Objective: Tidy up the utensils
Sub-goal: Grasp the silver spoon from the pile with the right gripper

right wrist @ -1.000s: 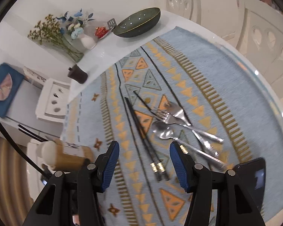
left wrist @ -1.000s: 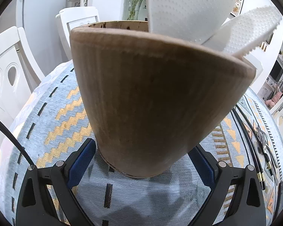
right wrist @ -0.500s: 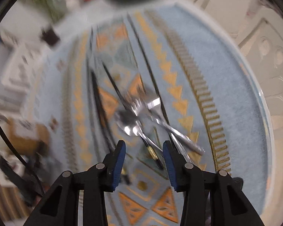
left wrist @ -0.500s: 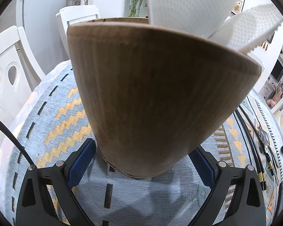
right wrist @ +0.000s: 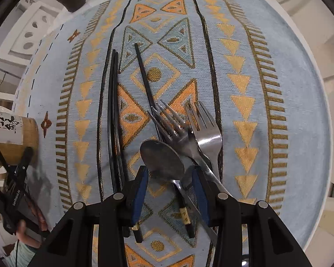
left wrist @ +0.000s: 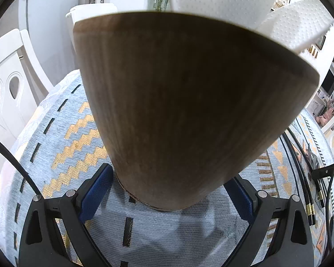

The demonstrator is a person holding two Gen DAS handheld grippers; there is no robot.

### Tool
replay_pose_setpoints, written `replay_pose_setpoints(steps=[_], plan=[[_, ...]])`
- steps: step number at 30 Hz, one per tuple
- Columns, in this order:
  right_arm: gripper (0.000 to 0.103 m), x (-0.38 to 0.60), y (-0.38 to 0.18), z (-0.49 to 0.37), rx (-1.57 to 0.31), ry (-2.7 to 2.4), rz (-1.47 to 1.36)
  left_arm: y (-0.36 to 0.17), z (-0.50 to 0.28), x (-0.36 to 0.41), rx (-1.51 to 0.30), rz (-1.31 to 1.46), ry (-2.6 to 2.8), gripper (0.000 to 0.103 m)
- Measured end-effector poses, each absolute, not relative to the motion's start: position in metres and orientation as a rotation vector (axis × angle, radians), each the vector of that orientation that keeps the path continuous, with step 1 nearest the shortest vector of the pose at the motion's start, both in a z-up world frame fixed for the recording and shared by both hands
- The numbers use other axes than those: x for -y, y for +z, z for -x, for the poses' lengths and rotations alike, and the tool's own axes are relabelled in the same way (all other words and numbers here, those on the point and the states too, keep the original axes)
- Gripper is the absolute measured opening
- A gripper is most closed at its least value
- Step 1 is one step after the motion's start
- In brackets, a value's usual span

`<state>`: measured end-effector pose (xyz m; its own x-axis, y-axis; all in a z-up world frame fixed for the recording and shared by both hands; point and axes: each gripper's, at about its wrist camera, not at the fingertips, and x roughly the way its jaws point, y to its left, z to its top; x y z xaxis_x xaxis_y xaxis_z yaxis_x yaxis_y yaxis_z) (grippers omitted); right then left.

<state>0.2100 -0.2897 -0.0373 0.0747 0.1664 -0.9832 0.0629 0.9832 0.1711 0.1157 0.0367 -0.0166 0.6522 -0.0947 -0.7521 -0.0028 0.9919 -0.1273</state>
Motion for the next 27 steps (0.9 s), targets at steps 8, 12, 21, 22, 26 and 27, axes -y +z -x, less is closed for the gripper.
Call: replay_pose_setpoints(steps=[8,12,21,22,26,27], plan=[[0.039,0.300,-0.042,-0.222,-1.506,0.122,-0.281,-0.018,-0.117,-0.038,-0.861,0.119,-0.050,0.097],[0.039,0.307,-0.040,-0.226,-1.501,0.123,-0.325,-0.018,-0.117,-0.038,-0.861,0.119,-0.051,0.097],[0.039,0.330,-0.032,-0.207,-1.499,0.128,-0.429,-0.019,-0.117,-0.038,-0.862,0.119,-0.052,0.097],[0.039,0.332,-0.033,-0.205,-1.494,0.129,-0.459,-0.019,-0.117,-0.038,-0.862,0.119,-0.051,0.097],[0.039,0.339,-0.031,-0.204,-1.487,0.149,-0.532,-0.019,-0.117,-0.038,-0.862,0.119,-0.052,0.097],[0.039,0.341,-0.031,-0.203,-1.490,0.163,-0.547,-0.019,-0.117,-0.038,-0.861,0.119,-0.051,0.097]])
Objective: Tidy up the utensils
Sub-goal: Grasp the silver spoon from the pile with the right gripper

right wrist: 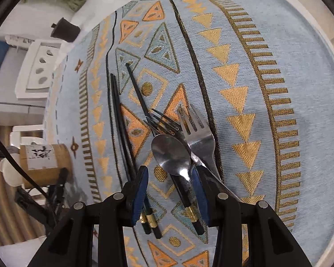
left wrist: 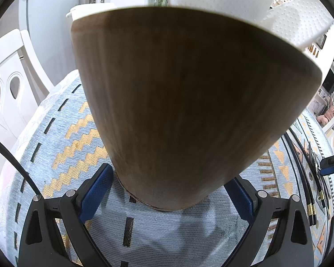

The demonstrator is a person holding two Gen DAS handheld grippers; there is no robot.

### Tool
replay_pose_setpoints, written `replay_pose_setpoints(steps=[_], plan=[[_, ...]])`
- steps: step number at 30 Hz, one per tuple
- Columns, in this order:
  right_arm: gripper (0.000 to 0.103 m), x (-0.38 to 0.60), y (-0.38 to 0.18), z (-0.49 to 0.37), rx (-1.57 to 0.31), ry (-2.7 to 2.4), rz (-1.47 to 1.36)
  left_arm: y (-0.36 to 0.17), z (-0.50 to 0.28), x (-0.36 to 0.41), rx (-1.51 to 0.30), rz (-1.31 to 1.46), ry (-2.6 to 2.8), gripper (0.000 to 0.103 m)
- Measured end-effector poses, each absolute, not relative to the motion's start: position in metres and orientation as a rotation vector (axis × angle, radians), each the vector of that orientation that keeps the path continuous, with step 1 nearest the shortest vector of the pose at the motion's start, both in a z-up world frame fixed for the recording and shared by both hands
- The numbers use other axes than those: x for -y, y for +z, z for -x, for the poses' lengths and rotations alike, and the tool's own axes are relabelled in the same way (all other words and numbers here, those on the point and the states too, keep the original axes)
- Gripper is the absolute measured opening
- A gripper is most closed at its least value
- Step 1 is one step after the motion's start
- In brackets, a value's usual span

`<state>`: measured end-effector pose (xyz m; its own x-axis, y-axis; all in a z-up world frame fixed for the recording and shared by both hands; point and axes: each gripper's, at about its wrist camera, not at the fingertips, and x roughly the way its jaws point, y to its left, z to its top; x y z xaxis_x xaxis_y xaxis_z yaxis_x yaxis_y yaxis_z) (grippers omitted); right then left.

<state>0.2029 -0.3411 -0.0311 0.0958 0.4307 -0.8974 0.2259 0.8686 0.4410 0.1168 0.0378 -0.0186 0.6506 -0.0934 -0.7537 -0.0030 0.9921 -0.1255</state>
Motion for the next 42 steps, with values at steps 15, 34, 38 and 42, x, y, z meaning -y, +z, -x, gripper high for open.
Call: replay_pose_setpoints(steps=[15,34,38,42], plan=[[0.033,0.363,-0.049,-0.202,-1.515,0.175,-0.722,-0.019,-0.117,-0.038,-0.866,0.115,-0.048,0.097],[0.016,0.276,-0.034,-0.213,-1.470,-0.002,-0.019,-0.020,-0.117,-0.037,-0.868,0.114,-0.047,0.097],[0.007,0.271,-0.024,-0.209,-1.471,0.009,-0.041,-0.019,-0.117,-0.038,-0.868,0.115,-0.048,0.097],[0.006,0.272,-0.027,-0.208,-1.512,0.044,-0.102,-0.019,-0.117,-0.038,-0.867,0.117,-0.048,0.097]])
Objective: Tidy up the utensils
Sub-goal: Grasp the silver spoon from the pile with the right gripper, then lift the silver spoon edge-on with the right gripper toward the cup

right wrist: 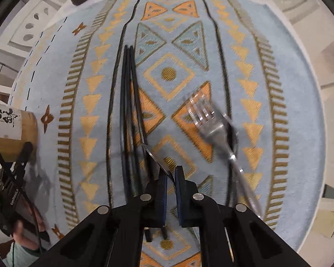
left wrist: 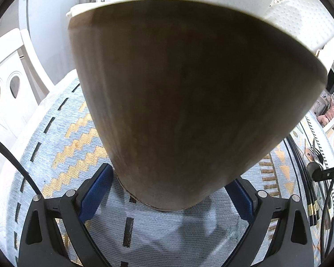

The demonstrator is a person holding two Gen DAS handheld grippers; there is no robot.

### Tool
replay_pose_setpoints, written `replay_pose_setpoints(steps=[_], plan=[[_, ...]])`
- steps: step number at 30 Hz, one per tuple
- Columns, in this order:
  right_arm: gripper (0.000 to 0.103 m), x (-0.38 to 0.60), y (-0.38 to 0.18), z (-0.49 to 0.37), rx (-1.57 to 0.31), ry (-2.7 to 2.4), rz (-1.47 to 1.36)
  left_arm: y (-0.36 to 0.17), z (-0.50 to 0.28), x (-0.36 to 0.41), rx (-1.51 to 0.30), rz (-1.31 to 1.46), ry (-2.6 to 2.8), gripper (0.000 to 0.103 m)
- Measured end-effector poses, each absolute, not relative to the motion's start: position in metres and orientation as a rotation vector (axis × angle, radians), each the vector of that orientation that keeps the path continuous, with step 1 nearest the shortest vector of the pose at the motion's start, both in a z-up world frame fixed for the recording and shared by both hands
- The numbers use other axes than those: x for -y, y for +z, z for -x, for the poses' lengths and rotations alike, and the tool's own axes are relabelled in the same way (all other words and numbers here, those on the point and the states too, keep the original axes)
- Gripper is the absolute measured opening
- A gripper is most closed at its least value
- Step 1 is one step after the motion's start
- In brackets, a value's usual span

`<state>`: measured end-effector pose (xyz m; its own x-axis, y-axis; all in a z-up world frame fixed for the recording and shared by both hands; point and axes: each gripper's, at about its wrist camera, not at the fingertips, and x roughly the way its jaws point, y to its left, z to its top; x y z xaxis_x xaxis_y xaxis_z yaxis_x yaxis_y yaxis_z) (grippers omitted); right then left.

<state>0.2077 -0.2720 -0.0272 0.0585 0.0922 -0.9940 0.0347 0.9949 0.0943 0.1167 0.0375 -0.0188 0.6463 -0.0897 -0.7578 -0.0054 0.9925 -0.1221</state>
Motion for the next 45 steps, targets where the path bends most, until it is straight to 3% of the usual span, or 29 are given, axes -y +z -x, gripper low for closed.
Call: replay_pose_setpoints(steps=[8,13,28,36,40,45], plan=[[0.013,0.257,-0.037,-0.220,-1.520,0.042,-0.037,-0.019,-0.117,-0.038,-0.866,0.121,-0.050,0.097],[0.003,0.250,-0.016,-0.212,-1.419,0.078,-0.100,-0.016,-0.114,-0.040,-0.857,0.125,-0.052,0.097],[0.003,0.247,0.138,-0.218,-0.857,0.261,-0.366,-0.014,-0.110,-0.038,-0.853,0.120,-0.050,0.097],[0.003,0.185,0.244,-0.234,-0.555,0.392,-0.432,-0.012,-0.110,-0.032,-0.843,0.112,-0.045,0.097],[0.003,0.142,0.268,-0.232,-0.485,0.487,-0.420,-0.010,-0.108,-0.032,-0.826,0.115,-0.056,0.097],[0.003,0.082,0.257,-0.235,-0.510,0.555,-0.348,-0.008,-0.105,-0.034,-0.814,0.126,-0.064,0.097]])
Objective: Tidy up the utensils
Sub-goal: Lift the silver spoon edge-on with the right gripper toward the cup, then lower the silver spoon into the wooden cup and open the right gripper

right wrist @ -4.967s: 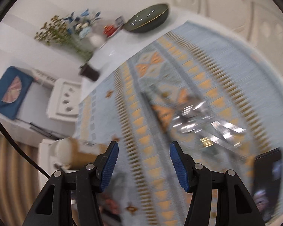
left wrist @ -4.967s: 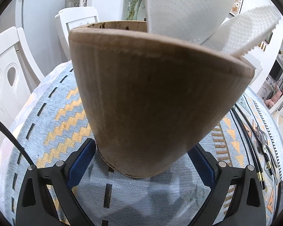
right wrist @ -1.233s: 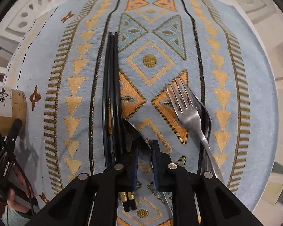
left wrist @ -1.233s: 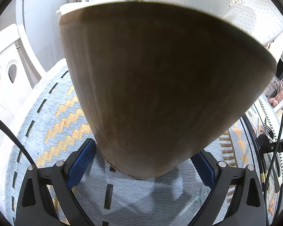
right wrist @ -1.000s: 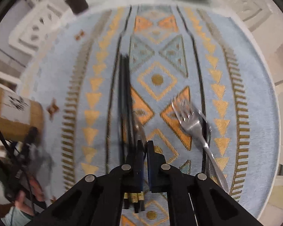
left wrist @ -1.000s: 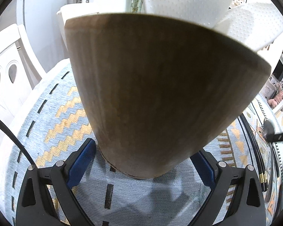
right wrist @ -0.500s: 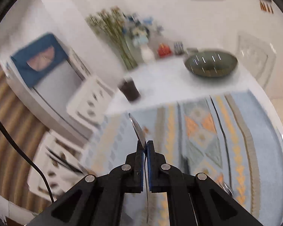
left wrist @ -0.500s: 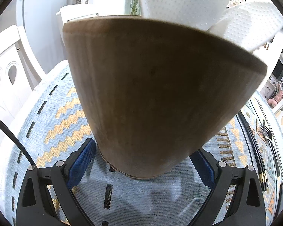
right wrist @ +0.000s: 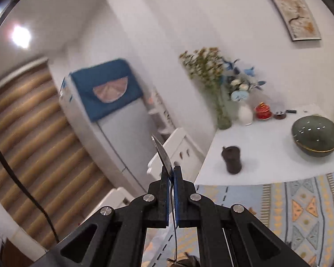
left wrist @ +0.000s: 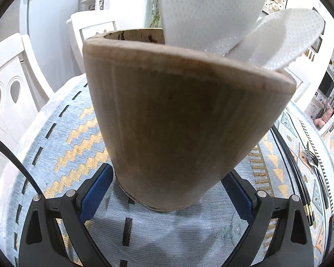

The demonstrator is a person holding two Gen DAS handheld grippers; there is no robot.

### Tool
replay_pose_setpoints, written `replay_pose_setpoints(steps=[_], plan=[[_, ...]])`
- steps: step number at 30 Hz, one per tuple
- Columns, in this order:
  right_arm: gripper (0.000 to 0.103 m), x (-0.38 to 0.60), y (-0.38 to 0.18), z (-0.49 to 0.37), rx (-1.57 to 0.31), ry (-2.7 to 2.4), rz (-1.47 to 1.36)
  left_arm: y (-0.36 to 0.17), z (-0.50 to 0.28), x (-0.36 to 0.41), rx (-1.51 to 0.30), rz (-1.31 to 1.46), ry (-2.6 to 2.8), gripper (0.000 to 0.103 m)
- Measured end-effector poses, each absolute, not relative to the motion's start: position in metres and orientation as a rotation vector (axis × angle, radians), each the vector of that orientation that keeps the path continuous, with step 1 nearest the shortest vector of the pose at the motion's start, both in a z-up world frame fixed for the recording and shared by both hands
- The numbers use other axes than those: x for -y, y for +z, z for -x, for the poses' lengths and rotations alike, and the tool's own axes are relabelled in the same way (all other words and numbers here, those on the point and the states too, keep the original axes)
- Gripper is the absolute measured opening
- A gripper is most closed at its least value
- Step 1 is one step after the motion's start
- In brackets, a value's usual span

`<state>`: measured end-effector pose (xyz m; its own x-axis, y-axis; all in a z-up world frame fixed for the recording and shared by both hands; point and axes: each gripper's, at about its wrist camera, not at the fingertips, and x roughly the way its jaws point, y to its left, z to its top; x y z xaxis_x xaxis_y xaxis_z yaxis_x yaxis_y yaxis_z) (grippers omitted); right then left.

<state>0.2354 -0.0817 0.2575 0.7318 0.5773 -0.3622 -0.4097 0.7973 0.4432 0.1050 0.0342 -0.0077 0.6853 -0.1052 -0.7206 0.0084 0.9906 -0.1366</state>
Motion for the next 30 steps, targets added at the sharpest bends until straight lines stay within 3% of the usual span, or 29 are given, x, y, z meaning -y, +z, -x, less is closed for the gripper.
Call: replay_pose_setpoints(steps=[7,20,30], plan=[[0.003,0.061,0.215,-0.250,-0.580,0.573,-0.355,-0.009,-0.105,-0.037,-0.816,0.133,-0.074,0.097],[0.003,0.038,0.184,-0.232,-0.577,0.520,-0.164,-0.010,-0.107,-0.038,-0.815,0.134,-0.075,0.097],[0.003,0.052,0.171,-0.220,-0.585,0.499,-0.193,-0.010,-0.107,-0.039,-0.816,0.133,-0.074,0.097]])
